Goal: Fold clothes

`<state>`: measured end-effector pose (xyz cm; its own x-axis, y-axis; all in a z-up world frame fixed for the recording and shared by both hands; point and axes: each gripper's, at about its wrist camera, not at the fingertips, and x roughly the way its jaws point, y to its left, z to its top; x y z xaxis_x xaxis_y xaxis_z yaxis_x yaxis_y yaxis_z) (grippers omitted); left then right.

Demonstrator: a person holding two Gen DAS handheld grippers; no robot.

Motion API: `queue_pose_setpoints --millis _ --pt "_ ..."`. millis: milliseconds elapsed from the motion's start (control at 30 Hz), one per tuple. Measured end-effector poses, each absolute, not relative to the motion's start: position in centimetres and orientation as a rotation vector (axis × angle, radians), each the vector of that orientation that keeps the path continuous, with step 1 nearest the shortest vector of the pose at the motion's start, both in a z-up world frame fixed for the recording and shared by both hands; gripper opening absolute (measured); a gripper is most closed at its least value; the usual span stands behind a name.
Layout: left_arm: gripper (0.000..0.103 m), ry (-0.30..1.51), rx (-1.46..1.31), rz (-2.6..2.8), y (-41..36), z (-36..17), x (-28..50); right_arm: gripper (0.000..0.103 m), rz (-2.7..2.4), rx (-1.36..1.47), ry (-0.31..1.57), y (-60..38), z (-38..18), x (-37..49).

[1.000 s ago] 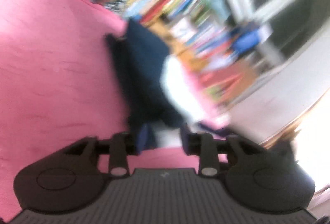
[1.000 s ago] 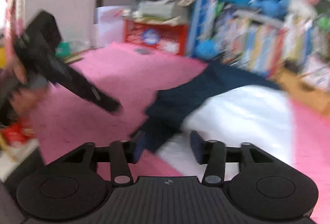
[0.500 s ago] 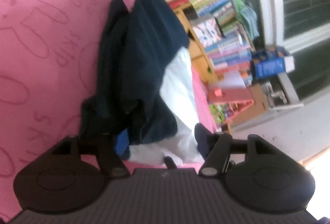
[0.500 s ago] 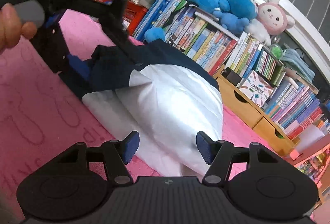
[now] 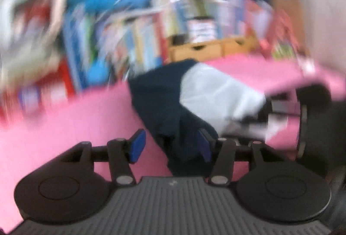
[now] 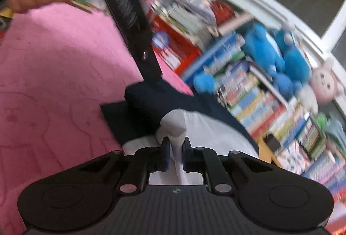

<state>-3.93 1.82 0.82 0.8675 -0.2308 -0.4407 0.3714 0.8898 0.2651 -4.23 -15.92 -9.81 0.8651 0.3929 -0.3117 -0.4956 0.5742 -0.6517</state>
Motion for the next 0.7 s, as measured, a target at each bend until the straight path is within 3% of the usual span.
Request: queue_pose_setpoints --millis 133,267,700 --pt "0.053 0.376 0.528 -0.406 -1.5 -0.2 -3.9 0.022 0.479 -0.798 0.164 -17.7 -9.7 -4.6" --pt "0.056 0.338 0.618 -0.475 -3.7 -0.9 -3.9 0.05 0.42 -0.803 0.194 -19.2 -10.1 -5.0" --pt "0.056 0.219 1.11 -0.517 -9.5 -7.3 -2.7 0.047 0.34 -0.615 0.274 -22.9 -9.5 -4.5"
